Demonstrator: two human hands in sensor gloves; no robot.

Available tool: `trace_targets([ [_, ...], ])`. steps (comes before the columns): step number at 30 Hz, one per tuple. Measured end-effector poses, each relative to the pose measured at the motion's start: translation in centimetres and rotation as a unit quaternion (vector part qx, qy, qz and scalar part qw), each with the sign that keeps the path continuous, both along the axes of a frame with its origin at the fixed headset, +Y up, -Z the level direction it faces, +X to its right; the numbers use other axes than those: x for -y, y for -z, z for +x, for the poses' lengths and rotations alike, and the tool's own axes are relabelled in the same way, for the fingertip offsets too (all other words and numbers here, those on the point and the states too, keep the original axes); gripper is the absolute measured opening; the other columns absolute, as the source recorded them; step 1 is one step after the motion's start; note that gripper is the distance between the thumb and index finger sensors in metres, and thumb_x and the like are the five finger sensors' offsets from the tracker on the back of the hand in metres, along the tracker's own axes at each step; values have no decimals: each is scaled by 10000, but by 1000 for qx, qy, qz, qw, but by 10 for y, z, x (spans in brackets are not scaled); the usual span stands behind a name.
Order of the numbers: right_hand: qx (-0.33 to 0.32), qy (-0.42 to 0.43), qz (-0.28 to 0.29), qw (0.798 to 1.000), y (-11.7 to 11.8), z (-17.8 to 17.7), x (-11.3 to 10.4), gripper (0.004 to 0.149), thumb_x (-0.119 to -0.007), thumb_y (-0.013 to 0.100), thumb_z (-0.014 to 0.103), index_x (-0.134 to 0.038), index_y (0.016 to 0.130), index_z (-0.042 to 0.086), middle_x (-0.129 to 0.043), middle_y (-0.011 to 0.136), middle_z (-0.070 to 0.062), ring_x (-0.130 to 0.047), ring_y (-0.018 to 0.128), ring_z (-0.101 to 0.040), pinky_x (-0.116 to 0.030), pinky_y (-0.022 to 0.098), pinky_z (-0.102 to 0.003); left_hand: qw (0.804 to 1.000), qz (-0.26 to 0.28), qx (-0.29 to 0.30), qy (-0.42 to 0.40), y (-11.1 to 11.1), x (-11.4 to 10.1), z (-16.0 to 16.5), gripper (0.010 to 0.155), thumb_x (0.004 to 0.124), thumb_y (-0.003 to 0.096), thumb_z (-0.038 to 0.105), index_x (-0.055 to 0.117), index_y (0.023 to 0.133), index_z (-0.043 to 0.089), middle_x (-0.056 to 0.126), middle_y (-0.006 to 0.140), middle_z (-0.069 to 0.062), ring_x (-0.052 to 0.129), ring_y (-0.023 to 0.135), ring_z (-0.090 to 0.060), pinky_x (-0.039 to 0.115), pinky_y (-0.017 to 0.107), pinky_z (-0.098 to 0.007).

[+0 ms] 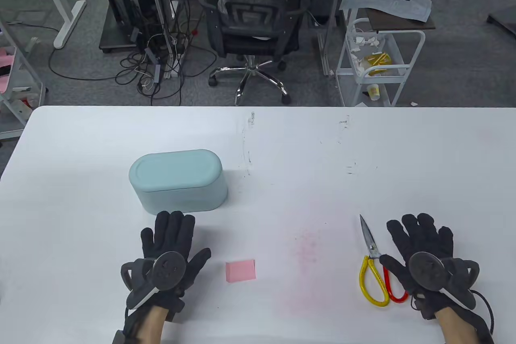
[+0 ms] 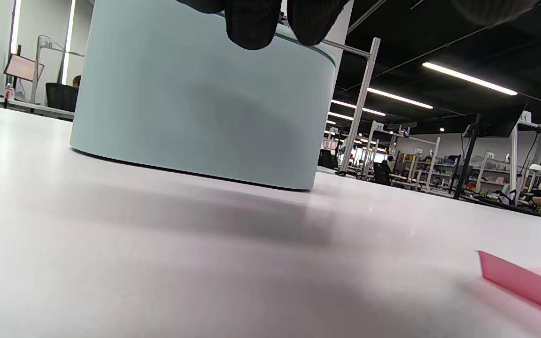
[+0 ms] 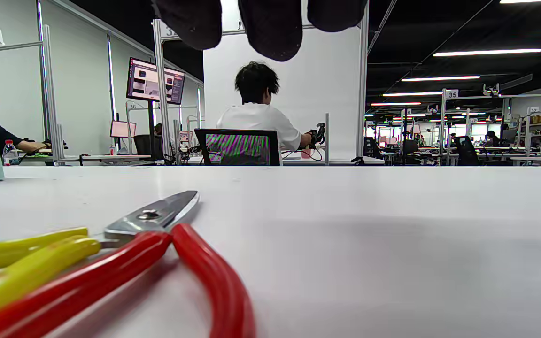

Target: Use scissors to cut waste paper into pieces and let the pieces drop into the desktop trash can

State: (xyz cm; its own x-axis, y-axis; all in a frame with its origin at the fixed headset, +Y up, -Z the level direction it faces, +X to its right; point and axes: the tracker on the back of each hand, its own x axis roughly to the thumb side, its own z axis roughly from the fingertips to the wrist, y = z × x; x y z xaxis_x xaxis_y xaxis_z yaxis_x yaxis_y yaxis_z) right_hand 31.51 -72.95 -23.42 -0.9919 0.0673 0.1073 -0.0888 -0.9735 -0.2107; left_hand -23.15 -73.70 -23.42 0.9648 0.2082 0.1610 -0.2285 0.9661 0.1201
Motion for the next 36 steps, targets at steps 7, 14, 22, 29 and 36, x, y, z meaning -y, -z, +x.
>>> trace_targets([
  [7,-4,0,3,1000,0,-1,0,825,-500,307,763,-490,1040,385,-486,1124,1,-412,1081,-398,-356,698,-712,1000,0,5,-2,0,0,1,847,558,453,744,451,1160,289,453,1254,-91,362,1177,-376,322,768,-659],
  [14,-4,-2,-2,1000,0,-2,0,827,-501,307,763,-491,1041,381,-488,1124,0,-412,1081,-397,-356,698,-712,1000,6,8,-12,0,-1,0,845,558,454,743,456,1158,287,455,1252,-92,366,1177,-375,325,768,-659],
  [22,-3,-1,-3,1000,1,-3,0,824,-503,307,760,-496,1039,381,-492,1122,-1,-414,1081,-397,-358,698,-712,996,1,-13,-83,-2,-13,-17,835,559,463,731,482,1155,269,483,1245,-100,391,1170,-386,356,770,-650],
  [29,1,2,-5,1000,1,-2,0,825,-504,305,760,-495,1038,380,-495,1120,0,-418,1080,-397,-359,698,-711,967,51,-82,-235,2,-31,-70,806,586,489,693,529,1145,229,527,1230,-123,435,1156,-409,377,773,-634],
  [36,3,5,-9,1000,2,0,-1,828,-504,303,764,-495,1038,383,-493,1121,0,-417,1080,-397,-359,698,-711,900,47,-141,-410,23,-24,-127,832,556,499,718,482,1159,218,491,1237,-140,417,1154,-426,372,773,-632],
])
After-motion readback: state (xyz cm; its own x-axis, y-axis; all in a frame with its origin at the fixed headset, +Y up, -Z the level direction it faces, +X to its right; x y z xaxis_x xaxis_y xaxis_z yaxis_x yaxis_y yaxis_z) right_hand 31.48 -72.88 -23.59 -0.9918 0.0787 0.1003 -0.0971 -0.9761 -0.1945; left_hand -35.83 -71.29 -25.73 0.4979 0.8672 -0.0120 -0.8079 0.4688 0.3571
